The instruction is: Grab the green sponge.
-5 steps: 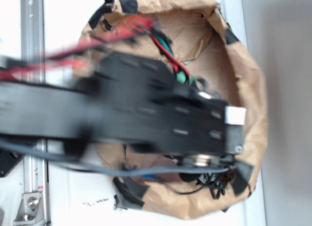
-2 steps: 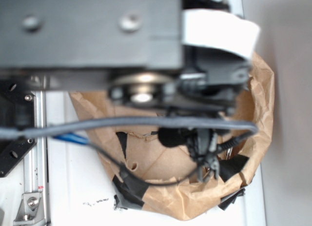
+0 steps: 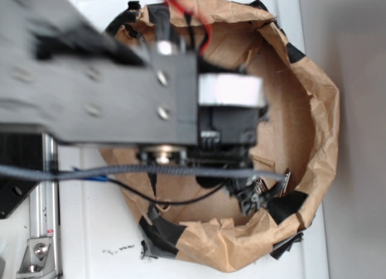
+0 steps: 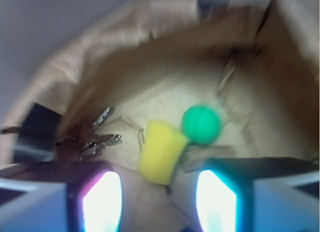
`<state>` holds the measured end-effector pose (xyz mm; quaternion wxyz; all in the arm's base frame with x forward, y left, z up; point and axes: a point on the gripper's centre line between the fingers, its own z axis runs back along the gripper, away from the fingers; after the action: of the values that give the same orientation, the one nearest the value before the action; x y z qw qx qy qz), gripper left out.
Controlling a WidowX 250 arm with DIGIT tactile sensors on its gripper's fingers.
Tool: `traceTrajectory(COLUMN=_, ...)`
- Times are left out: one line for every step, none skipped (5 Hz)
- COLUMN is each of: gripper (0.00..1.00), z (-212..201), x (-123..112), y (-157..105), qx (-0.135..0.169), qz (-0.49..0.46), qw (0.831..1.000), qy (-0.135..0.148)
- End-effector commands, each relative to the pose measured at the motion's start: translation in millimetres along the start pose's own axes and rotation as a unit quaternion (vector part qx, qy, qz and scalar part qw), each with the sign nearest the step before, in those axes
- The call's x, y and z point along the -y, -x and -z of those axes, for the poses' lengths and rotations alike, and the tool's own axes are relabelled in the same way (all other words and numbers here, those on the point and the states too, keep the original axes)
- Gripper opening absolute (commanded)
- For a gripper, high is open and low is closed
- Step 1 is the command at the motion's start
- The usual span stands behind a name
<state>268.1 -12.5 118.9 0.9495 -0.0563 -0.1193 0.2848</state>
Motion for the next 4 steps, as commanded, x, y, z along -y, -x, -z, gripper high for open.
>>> traceTrajectory(gripper=1.00, z=42, x=3, y=-12, qx=-0.001, qz=0.005, qw=1.000, qy=0.001)
traceTrajectory(gripper=1.00, z=58, x=2, y=-15, qx=-0.017, qz=0.016, qw=0.999, qy=-0.026)
traceTrajectory(gripper=1.00, z=67, x=-8, y=-15, qx=-0.039, qz=0.011, qw=0.997, qy=-0.063)
traceTrajectory(gripper=1.00, z=67, x=-8, y=-18, qx=-0.074, qz=-0.004, qw=0.992, qy=-0.101)
